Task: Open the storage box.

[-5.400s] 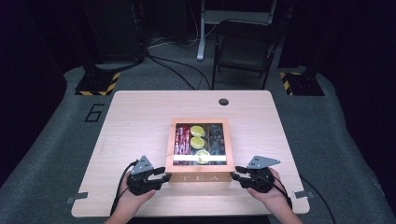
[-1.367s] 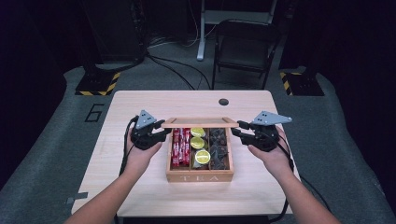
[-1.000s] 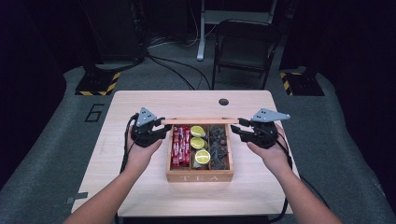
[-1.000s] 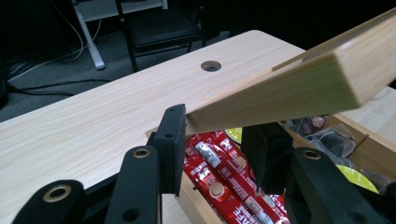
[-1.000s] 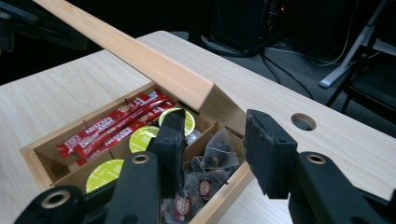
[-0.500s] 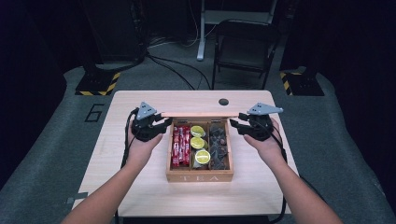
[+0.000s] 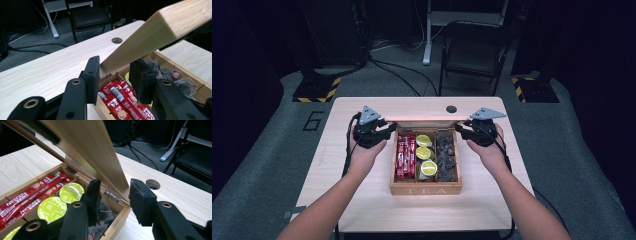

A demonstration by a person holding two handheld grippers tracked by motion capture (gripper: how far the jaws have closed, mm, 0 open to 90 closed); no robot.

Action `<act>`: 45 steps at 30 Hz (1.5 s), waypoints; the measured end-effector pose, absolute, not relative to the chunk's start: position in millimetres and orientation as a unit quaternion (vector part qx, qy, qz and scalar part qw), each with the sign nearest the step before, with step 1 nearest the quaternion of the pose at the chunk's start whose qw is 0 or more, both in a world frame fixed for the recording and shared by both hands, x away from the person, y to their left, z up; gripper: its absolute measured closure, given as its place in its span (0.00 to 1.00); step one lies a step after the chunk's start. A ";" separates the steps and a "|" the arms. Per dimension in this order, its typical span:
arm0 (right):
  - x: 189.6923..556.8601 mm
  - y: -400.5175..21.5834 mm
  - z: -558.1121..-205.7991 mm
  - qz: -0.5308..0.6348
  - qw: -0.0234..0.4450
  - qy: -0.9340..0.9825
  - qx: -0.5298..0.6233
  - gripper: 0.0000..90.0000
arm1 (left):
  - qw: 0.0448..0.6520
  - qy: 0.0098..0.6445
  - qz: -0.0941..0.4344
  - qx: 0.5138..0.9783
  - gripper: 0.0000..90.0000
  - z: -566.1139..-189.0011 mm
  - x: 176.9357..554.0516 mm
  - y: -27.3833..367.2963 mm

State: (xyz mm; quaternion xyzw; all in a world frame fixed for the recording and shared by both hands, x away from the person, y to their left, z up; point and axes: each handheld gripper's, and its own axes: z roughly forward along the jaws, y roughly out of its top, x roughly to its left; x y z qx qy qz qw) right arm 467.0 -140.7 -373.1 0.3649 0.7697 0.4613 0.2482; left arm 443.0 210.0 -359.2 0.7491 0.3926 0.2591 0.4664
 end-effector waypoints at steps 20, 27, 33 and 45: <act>476.9 -139.5 -370.1 0.474 0.245 0.755 0.382 0.68 | 0.466 0.397 0.268 0.744 0.64 -370.1 460.4 206.7; 480.9 -138.8 -367.8 0.473 0.245 0.753 0.385 0.68 | 0.465 0.400 0.272 0.741 0.64 -376.1 468.0 205.4; 485.6 -138.3 -365.8 0.474 0.244 0.751 0.388 0.69 | 0.461 0.403 0.268 0.744 0.66 -381.5 477.2 205.9; 495.4 -137.2 -362.6 0.476 0.247 0.748 0.391 0.69 | 0.458 0.411 0.262 0.743 0.69 -393.1 493.3 206.9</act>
